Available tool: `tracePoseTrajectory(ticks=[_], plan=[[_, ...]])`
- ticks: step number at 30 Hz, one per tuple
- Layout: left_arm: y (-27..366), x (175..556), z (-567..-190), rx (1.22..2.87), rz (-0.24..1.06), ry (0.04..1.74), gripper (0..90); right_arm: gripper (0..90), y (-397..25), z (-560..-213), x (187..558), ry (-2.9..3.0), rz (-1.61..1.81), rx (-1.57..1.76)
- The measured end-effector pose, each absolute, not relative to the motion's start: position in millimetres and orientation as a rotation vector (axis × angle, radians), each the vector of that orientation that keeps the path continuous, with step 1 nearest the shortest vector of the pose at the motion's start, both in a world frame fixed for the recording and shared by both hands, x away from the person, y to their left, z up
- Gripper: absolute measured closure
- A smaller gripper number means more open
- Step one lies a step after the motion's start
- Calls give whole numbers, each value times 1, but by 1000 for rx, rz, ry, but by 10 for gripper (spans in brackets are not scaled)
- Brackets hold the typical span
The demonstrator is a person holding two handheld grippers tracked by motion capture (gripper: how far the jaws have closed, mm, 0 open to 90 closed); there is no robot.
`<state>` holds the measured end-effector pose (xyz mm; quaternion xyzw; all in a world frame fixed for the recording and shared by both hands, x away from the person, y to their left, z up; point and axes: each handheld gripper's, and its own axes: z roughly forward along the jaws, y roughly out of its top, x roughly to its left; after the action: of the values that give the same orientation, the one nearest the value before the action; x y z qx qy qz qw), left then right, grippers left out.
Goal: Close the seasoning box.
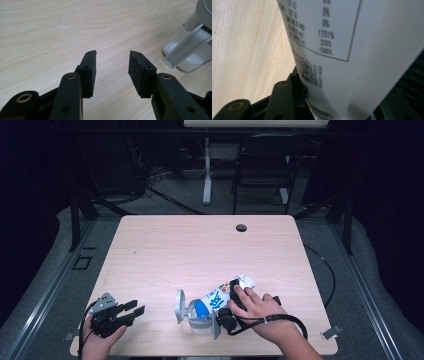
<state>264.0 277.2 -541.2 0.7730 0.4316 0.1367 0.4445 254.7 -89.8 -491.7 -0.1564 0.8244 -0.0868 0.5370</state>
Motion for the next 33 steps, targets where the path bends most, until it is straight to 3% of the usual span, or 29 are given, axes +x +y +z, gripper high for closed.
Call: tracePoseTrajectory(ticks=[33], plan=[[278,264,-542,1922,332,1073,582,542,-90,-493,253,1934,-216,-397]])
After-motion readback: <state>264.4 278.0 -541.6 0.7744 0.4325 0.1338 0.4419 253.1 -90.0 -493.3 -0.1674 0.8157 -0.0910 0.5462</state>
